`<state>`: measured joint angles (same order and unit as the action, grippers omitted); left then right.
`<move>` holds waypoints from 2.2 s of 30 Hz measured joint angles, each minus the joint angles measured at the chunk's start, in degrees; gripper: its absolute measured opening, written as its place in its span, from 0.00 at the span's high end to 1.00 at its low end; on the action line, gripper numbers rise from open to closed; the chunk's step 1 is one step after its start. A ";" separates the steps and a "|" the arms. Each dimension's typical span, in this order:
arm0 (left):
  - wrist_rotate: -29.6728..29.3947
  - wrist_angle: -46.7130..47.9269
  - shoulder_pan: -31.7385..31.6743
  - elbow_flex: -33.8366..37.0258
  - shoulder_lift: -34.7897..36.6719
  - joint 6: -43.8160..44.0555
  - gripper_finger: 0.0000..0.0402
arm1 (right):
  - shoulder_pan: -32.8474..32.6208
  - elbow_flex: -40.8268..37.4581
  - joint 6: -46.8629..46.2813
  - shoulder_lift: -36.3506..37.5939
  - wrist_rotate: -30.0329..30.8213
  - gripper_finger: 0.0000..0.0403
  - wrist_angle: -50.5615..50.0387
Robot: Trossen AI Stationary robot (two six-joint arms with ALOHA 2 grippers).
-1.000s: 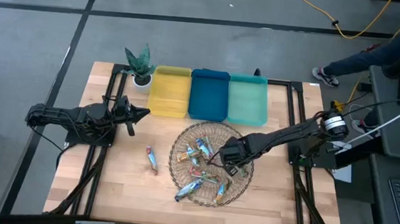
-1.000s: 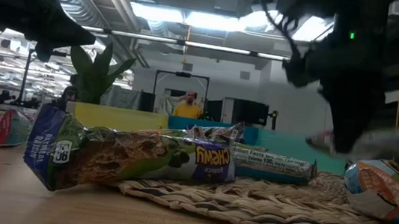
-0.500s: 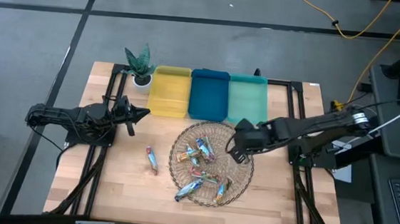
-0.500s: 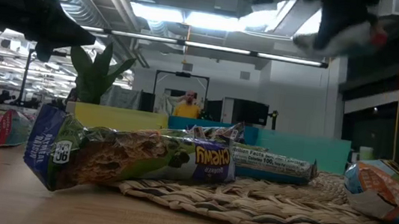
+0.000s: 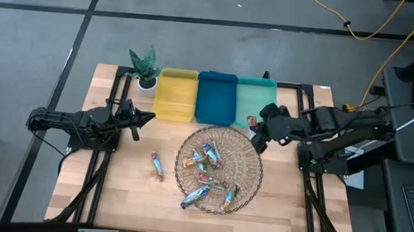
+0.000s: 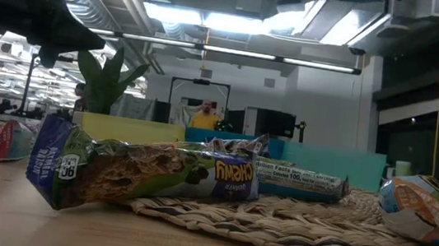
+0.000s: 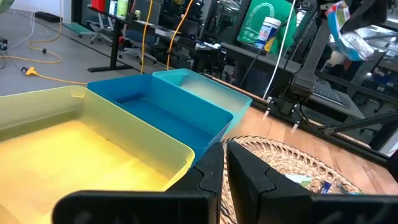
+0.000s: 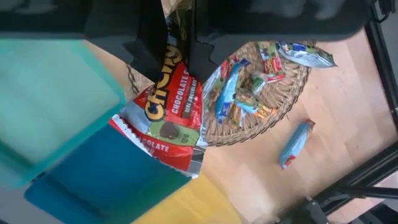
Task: Pick and place Granola Bars by type
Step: Put the red granola bar into the green bin
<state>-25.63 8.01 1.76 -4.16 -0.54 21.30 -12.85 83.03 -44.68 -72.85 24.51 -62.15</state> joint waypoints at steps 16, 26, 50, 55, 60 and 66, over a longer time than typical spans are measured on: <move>0.02 -0.02 0.00 0.00 0.00 0.00 0.96 | 15.56 0.23 17.23 6.48 -4.90 0.88 0.66; -0.18 -0.02 0.00 0.00 0.00 0.00 0.96 | 37.50 0.28 34.84 8.46 -21.05 0.88 0.57; -0.20 -0.04 0.00 0.00 0.02 2.08 0.96 | 61.79 0.23 53.95 -10.28 -30.21 0.88 3.13; -0.22 -0.04 0.00 0.00 0.00 2.05 0.96 | 61.82 -1.87 54.01 -16.12 -30.21 0.88 7.72; -0.23 -0.04 0.00 0.00 0.01 2.01 0.96 | 61.82 -7.69 54.00 -19.07 -30.16 0.88 15.18; -0.24 -0.04 0.00 0.00 0.00 2.07 0.96 | 61.82 -13.72 53.89 -19.89 -30.14 0.88 21.99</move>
<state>-25.87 7.97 1.76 -4.16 -0.54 23.37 48.97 69.31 9.21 -92.75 -5.63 -40.16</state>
